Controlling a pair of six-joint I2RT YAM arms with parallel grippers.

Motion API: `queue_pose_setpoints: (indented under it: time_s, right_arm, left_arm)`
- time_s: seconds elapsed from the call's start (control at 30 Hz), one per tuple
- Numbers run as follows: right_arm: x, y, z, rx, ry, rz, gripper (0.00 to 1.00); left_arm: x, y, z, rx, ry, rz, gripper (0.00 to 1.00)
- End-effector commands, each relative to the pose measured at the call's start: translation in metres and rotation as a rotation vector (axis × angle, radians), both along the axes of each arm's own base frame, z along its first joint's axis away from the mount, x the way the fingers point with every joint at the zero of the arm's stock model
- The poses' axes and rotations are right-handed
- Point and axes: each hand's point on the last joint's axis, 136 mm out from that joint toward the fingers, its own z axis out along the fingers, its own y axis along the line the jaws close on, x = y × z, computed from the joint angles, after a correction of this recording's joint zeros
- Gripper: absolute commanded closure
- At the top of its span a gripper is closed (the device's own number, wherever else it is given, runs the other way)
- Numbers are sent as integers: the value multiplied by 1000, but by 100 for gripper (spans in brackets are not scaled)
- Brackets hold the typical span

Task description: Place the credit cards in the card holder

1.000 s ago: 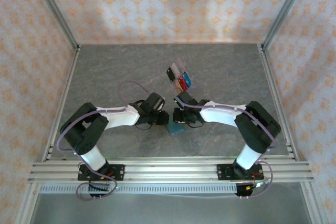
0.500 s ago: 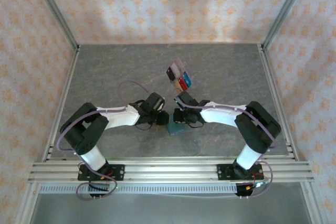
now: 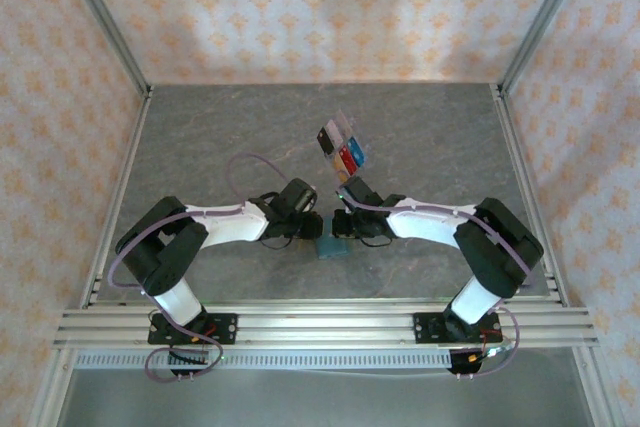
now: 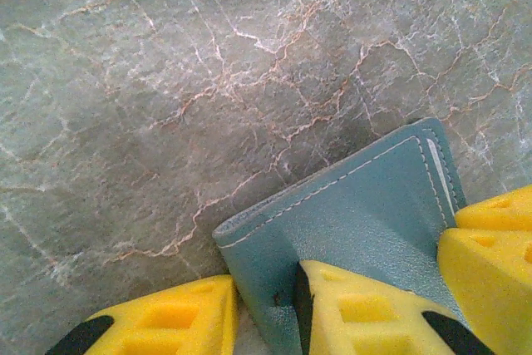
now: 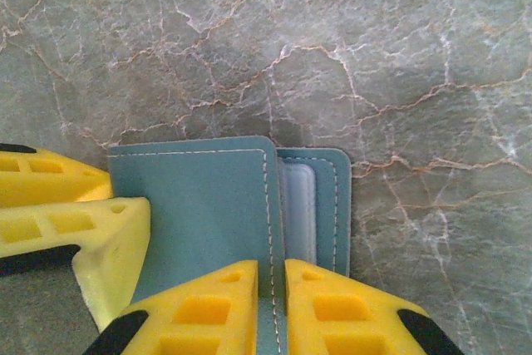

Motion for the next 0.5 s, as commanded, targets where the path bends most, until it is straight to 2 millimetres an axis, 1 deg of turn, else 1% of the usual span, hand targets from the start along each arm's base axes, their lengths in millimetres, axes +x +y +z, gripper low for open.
queue_pose_setpoints:
  time_s: [0.0, 0.1, 0.33, 0.4, 0.47]
  right_arm:
    - [-3, 30, 17, 157, 0, 42, 84]
    - [1, 32, 17, 172, 1, 28, 80]
    - [4, 42, 22, 249, 1, 18, 81]
    - [4, 43, 23, 264, 5, 19, 83]
    - [4, 44, 24, 271, 2, 18, 87]
  left_arm:
    - [-31, 5, -51, 75, 108, -19, 74]
    - [-32, 3, -53, 74, 108, -21, 74]
    - [-36, -3, -58, 71, 110, -24, 74]
    - [-37, -4, -60, 71, 112, -23, 74]
    - [-38, -4, -61, 71, 115, -23, 74]
